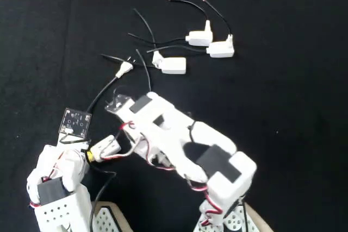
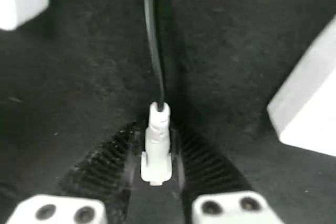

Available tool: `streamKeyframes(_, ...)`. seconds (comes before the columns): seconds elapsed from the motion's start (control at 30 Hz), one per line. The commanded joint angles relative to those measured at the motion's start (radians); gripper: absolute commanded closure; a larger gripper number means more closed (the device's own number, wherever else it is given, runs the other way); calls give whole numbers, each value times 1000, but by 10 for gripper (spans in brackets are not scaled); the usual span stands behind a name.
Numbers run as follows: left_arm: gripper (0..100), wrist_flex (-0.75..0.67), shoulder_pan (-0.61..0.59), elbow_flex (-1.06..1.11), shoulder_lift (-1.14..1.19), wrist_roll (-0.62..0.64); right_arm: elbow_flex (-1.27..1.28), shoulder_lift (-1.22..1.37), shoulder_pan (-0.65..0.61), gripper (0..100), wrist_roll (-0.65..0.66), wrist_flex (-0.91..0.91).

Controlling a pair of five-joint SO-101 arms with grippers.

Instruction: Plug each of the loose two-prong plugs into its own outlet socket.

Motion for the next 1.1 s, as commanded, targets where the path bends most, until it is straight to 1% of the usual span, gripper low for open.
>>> streamKeyframes(0.0, 765, -21, 10, -4, -3, 0, -136, 82, -3, 857, 20, 89)
streamKeyframes(0.1, 765, -21, 10, -4, -3, -2, -220, 142, 0, 874, 55, 164)
streamKeyframes(0.27, 765, -21, 10, -4, -3, -2, -295, 165, 0, 923, 61, 249)
streamKeyframes(0.37, 765, -21, 10, -4, -3, -2, -317, 166, 0, 926, 61, 279)
streamKeyframes(0.53, 765, -21, 10, -4, -3, -2, -331, 171, 9, 928, 60, 259)
streamKeyframes(0.7, 765, -21, 10, -4, -3, -2, -344, 173, 63, 929, 60, 241)
streamKeyframes(0.73, 765, -21, 10, -4, -3, -2, -346, 173, 74, 934, 60, 241)
streamKeyframes(0.8, 765, -21, 10, -4, -3, -2, -346, 170, 89, 985, 61, 236)
streamKeyframes(0.9, 765, -21, 10, -4, -3, -3, -344, 166, 109, 986, 57, 210)
streamKeyframes(1.07, 765, -21, 10, -4, -3, -3, -338, 165, 101, 987, 55, 213)
